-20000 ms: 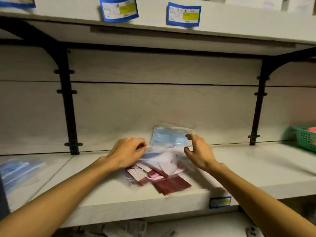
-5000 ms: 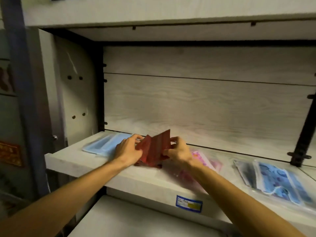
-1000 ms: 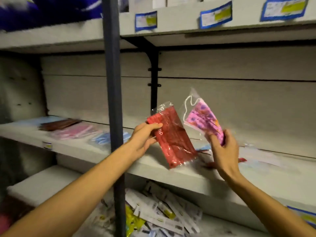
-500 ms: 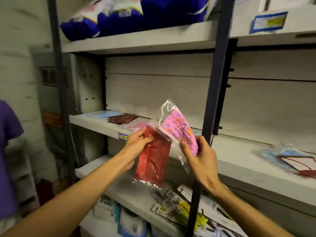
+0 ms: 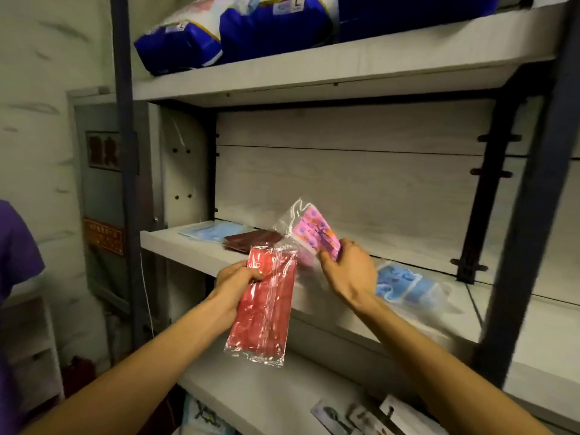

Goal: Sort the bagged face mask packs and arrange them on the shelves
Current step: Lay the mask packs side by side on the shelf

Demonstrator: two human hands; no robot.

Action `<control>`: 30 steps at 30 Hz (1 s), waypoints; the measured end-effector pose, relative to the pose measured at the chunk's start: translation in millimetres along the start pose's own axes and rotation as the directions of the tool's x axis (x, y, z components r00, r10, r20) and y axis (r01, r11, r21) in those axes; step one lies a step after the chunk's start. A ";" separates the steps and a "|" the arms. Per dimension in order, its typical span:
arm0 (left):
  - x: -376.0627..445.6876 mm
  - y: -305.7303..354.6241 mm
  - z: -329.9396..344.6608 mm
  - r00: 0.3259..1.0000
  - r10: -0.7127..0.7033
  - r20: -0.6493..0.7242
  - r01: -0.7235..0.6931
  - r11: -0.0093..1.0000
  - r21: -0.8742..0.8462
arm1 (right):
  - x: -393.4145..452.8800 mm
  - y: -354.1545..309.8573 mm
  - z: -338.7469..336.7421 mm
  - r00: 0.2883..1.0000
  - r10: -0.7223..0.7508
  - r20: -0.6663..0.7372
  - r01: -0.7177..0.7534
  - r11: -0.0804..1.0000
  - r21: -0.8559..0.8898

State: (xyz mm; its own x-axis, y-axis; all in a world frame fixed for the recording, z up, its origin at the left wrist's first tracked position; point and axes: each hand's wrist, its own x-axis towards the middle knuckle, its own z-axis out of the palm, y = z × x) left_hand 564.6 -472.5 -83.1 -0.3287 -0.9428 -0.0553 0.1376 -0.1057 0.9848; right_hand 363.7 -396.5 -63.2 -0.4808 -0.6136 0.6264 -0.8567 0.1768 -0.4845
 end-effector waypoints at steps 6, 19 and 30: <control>97.1 19.0 -16.4 1.000 0.000 0.004 0.000 1.000 0.025 | 74.0 -6.2 65.8 0.990 0.064 0.128 -0.031 0.969 -0.246; 264.8 43.8 -19.1 0.945 0.326 0.031 -0.303 0.837 0.455 | 131.5 -13.4 149.5 0.848 0.054 0.527 0.133 0.941 -0.310; 361.6 33.7 -11.3 0.824 0.333 0.459 -0.543 0.230 0.808 | 150.2 -8.2 190.2 0.923 0.217 0.318 0.019 0.799 -0.600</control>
State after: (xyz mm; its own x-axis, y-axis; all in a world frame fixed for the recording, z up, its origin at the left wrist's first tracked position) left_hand 461.0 -820.6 -71.7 -0.6536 -0.6669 0.3578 -0.5447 0.7428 0.3893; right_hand 333.9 -636.4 -81.3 -0.5704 -0.7726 0.2787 -0.8060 0.5919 -0.0088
